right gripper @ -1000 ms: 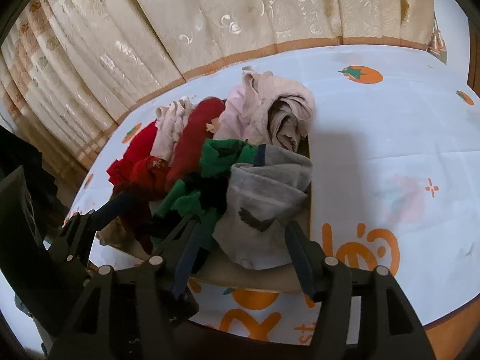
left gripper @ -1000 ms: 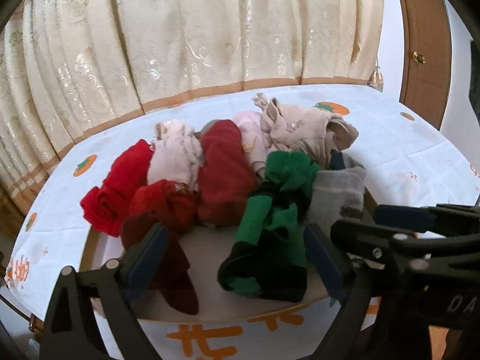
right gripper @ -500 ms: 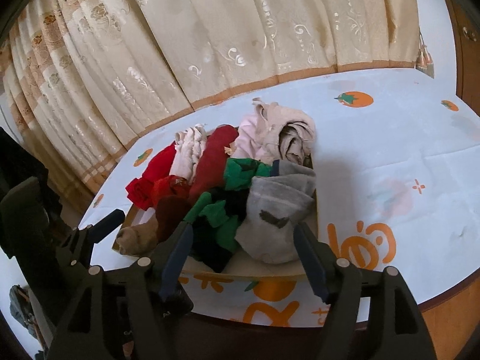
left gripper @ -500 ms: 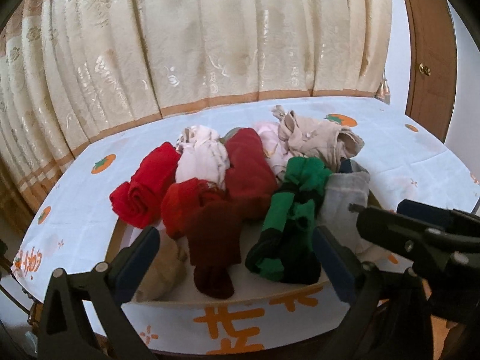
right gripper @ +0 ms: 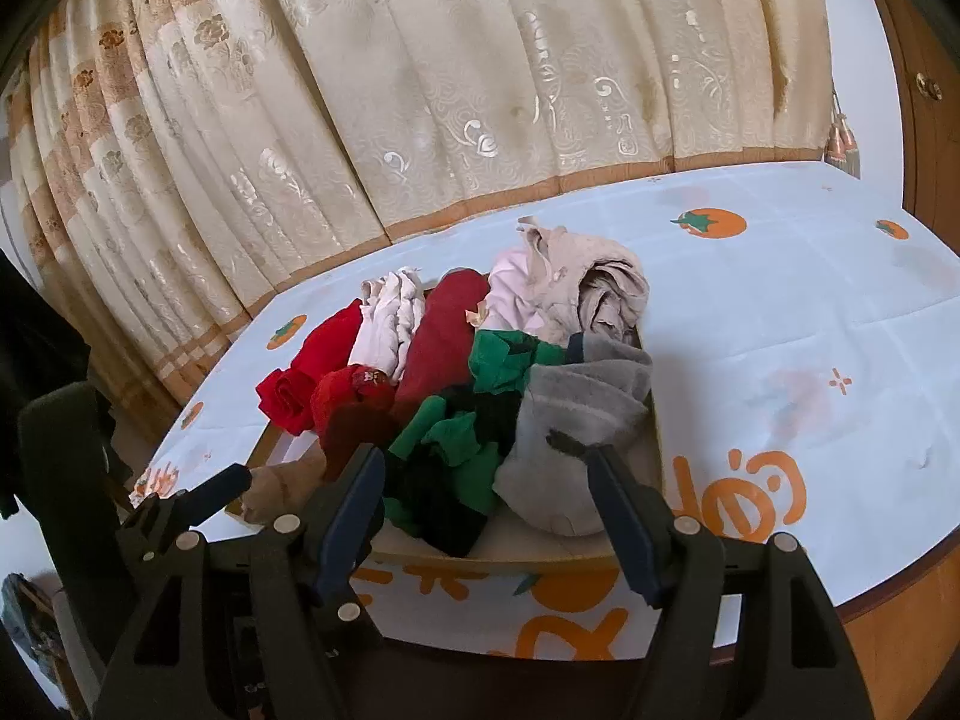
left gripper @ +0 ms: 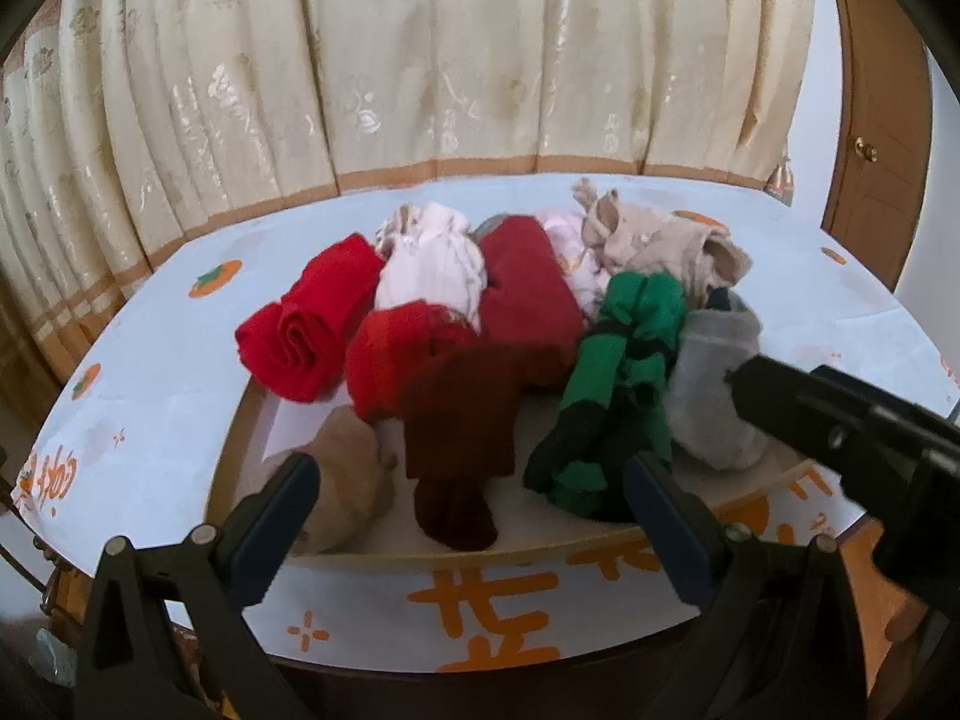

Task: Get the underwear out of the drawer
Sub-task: 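Open both tools to release the socks and raise them from the tray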

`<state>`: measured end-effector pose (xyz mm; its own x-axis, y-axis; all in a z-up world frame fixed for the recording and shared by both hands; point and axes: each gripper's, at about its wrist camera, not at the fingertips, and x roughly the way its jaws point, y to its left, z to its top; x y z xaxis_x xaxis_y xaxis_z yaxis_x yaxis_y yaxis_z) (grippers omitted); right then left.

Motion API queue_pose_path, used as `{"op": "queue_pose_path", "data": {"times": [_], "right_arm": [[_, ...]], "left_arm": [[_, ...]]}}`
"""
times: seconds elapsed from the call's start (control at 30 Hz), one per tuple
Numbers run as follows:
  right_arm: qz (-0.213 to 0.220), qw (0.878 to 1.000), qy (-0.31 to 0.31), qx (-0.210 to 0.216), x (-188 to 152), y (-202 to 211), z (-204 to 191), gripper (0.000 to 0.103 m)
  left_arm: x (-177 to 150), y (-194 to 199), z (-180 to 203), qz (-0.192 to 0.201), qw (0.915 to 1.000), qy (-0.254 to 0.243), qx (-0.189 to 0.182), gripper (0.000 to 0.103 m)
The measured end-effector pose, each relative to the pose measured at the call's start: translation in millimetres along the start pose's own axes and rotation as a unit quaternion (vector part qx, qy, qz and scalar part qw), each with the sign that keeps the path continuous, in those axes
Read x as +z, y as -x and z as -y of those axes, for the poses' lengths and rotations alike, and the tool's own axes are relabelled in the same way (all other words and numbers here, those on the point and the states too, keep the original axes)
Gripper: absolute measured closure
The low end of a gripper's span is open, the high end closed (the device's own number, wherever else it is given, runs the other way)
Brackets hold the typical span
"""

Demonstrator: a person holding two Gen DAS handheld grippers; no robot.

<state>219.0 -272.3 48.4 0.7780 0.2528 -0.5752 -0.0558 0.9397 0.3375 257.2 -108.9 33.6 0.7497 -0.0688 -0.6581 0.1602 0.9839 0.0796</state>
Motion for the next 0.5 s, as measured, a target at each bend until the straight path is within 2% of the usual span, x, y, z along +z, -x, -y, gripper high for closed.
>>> {"op": "queue_pose_path", "data": {"times": [0.23,0.5], "right_arm": [[-0.015,1.000,0.005,-0.002,-8,-9,2,0.030],[0.000,1.000,0.022,0.003,-13,-9,-1,0.030]], "left_arm": [[-6,-6,-1,-0.010,0.9999,-0.005,-0.004,0.000],[-10,-11,0,-0.010,0.9999,-0.010,-0.006,0.000]]}}
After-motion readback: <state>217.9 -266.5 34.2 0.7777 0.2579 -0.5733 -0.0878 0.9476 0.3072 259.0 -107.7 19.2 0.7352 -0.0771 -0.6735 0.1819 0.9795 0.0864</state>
